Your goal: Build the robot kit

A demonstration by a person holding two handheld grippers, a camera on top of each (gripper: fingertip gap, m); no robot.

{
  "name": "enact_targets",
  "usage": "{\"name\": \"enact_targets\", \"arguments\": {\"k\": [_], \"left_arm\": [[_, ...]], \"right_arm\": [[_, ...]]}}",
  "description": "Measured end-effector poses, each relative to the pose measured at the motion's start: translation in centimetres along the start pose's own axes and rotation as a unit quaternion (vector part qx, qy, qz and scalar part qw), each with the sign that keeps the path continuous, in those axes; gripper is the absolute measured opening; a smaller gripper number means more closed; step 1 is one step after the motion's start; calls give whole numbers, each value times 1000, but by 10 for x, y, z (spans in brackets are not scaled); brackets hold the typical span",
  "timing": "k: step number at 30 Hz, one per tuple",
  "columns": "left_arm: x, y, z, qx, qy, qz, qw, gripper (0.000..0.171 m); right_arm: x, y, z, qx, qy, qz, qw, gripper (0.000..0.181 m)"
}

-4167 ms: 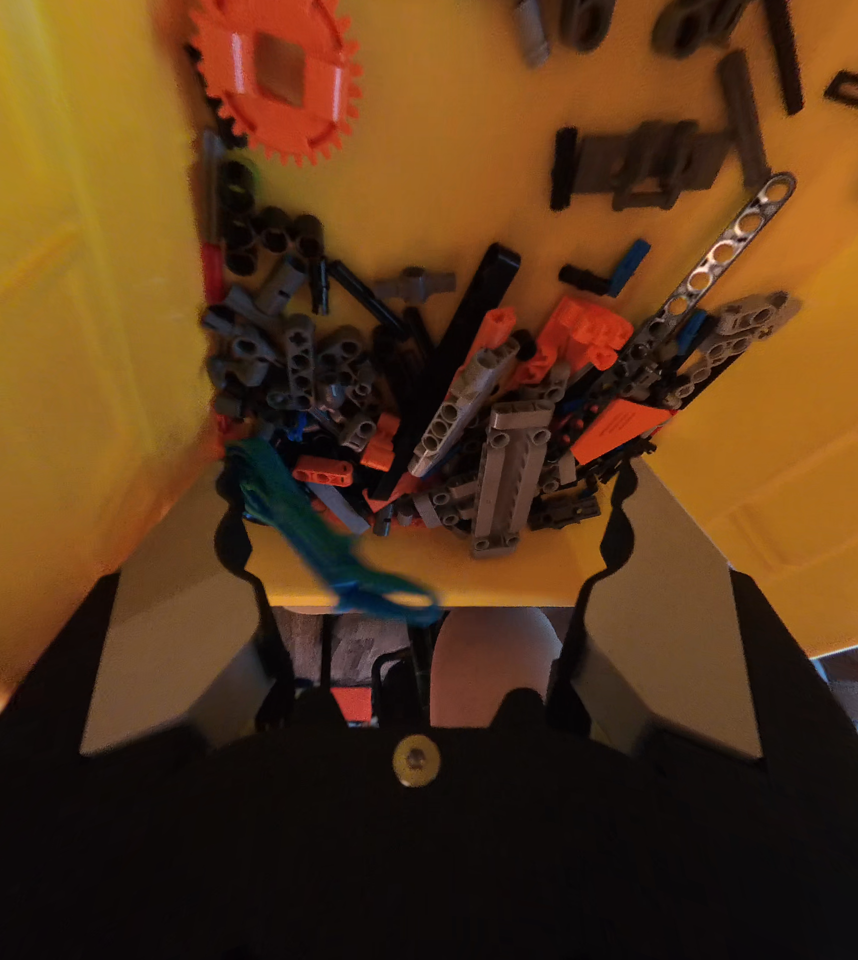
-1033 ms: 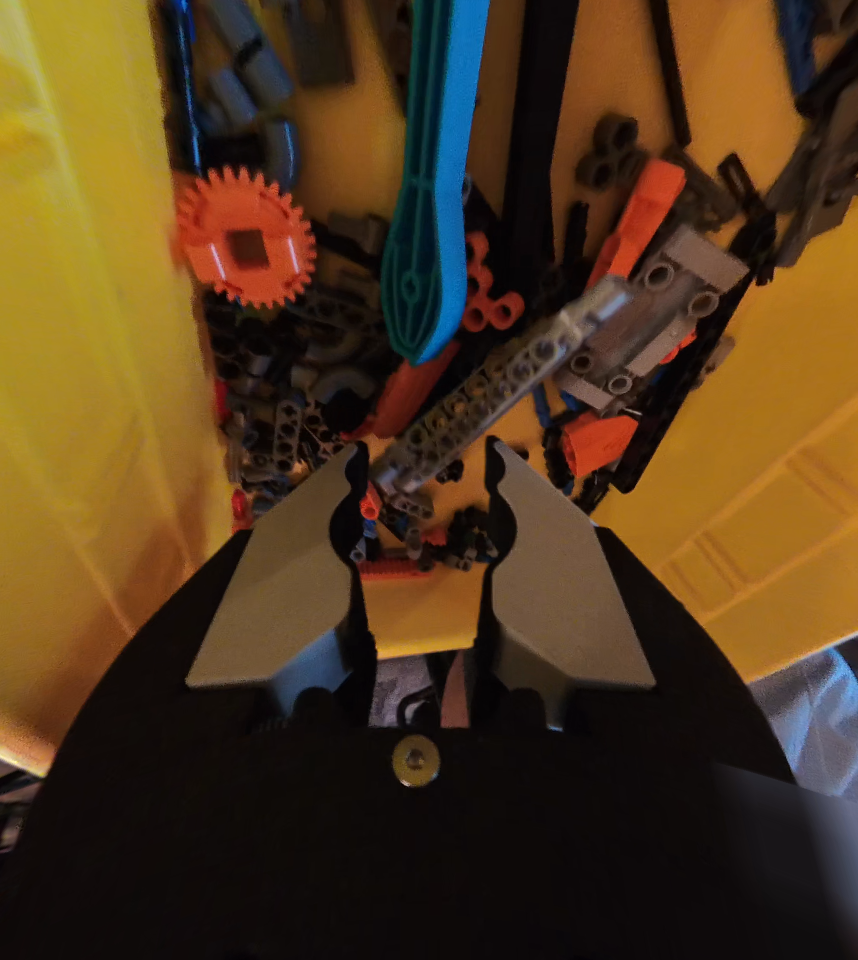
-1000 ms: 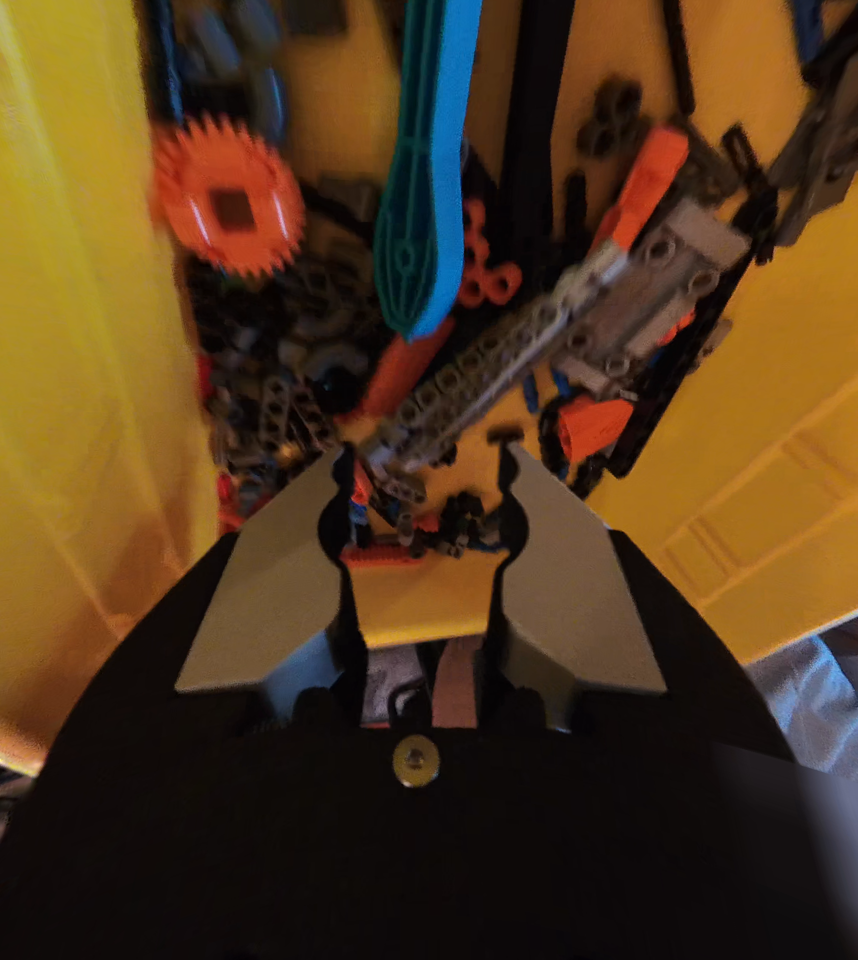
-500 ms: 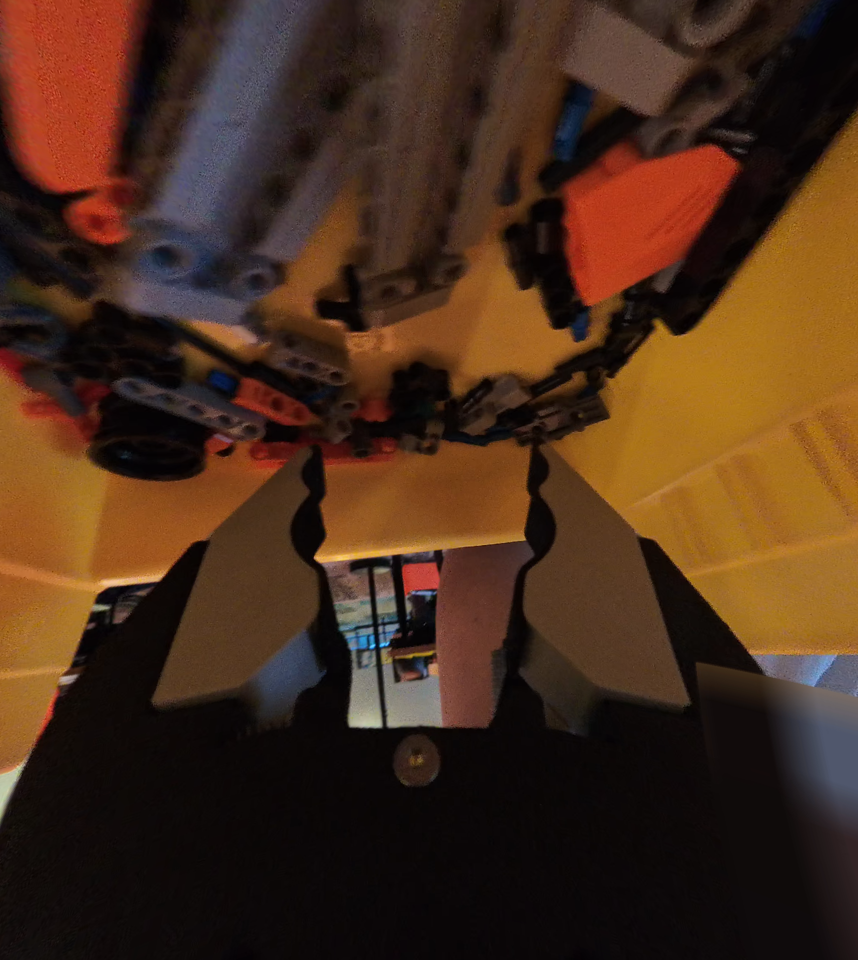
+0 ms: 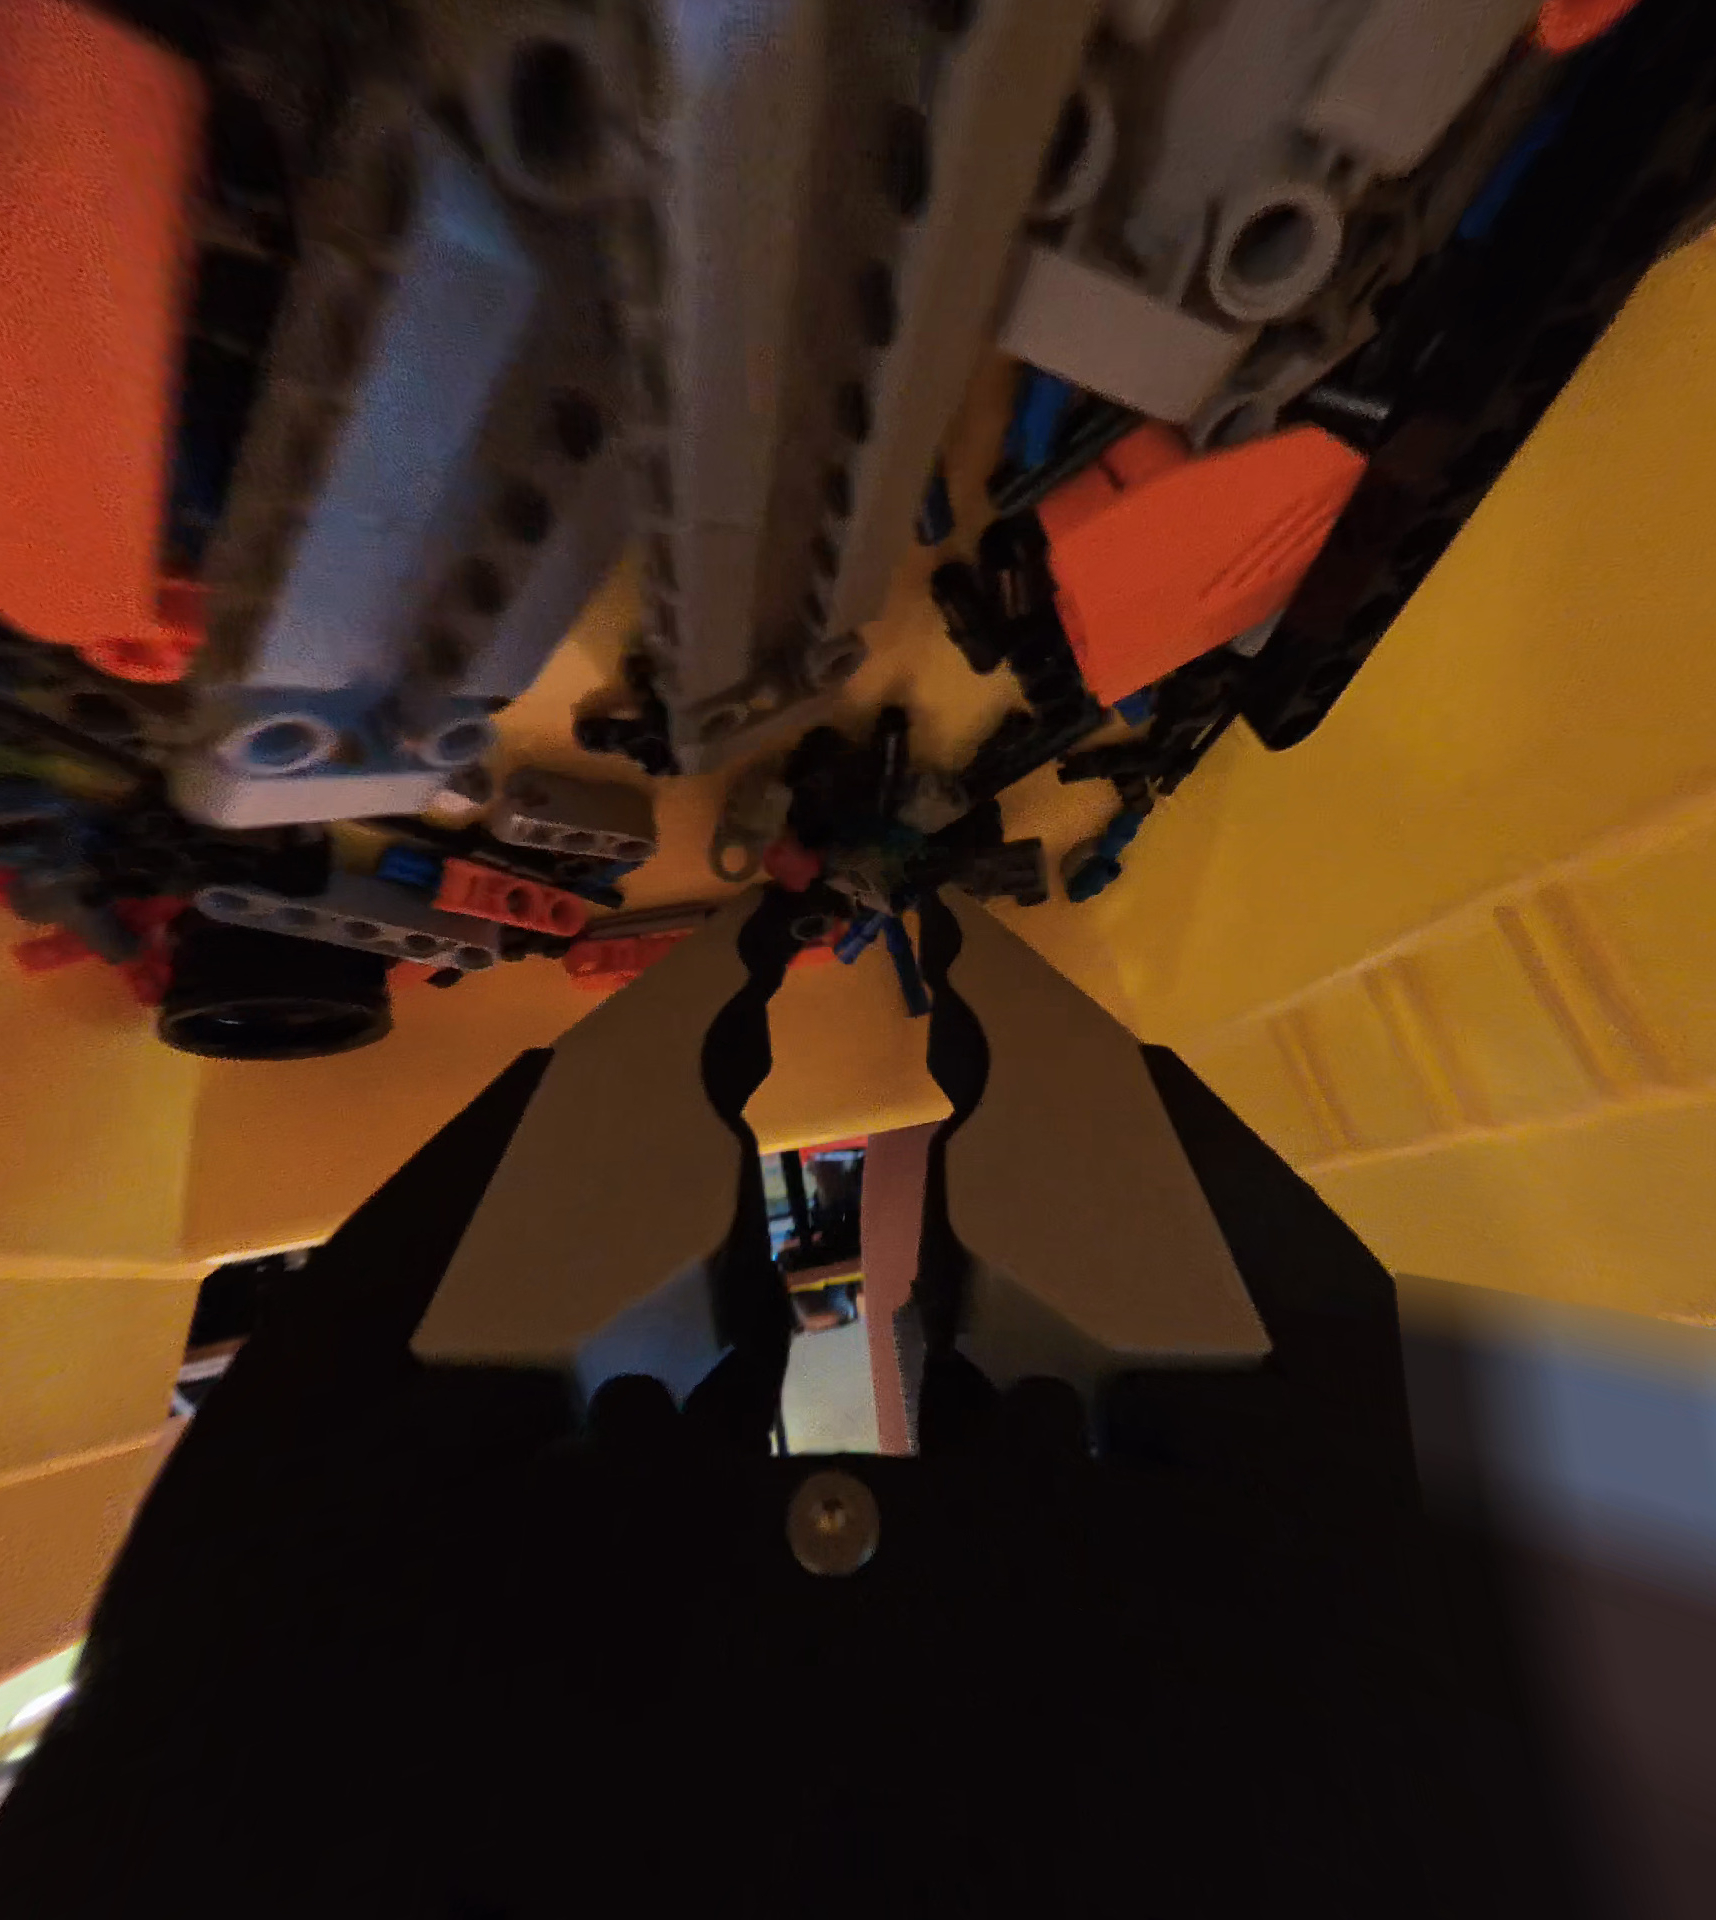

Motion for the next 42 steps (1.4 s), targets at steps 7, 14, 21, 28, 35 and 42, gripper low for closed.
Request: {"name": "enact_targets", "arguments": {"k": [7,14,21,28,35,42], "left_arm": [[13,-26,20,-1,-21,-105,994,16],[-5,-29,19,-2,-33,-121,992,61],[-24,-27,1,-11,5,-120,993,50],[-36,-49,-1,-5,26,-209,978,60],[-42,-41,-4,-13,45,-187,981,62],[-57,-68,-10,-3,82,-293,952,62]], "right_arm": [[0,1,1,-7,-10,0,1000,0],[1,1,1,-12,-15,-2,1000,0],[1,1,2,-17,-21,-4,1000,0],[1,1,4,-37,-46,-8,998,0],[2,1,5,-50,-57,-8,997,0],[2,1,7,-64,-73,-9,995,0]]}}
Point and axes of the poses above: each gripper's, where its closed fingertips meet, y out along the fingers, x out of its top, z = x × y across the jaws, the point moved 8 cm from there along -y, back along the fingers, and after that the axes turned 6 degrees about y, right-handed, at the moved point
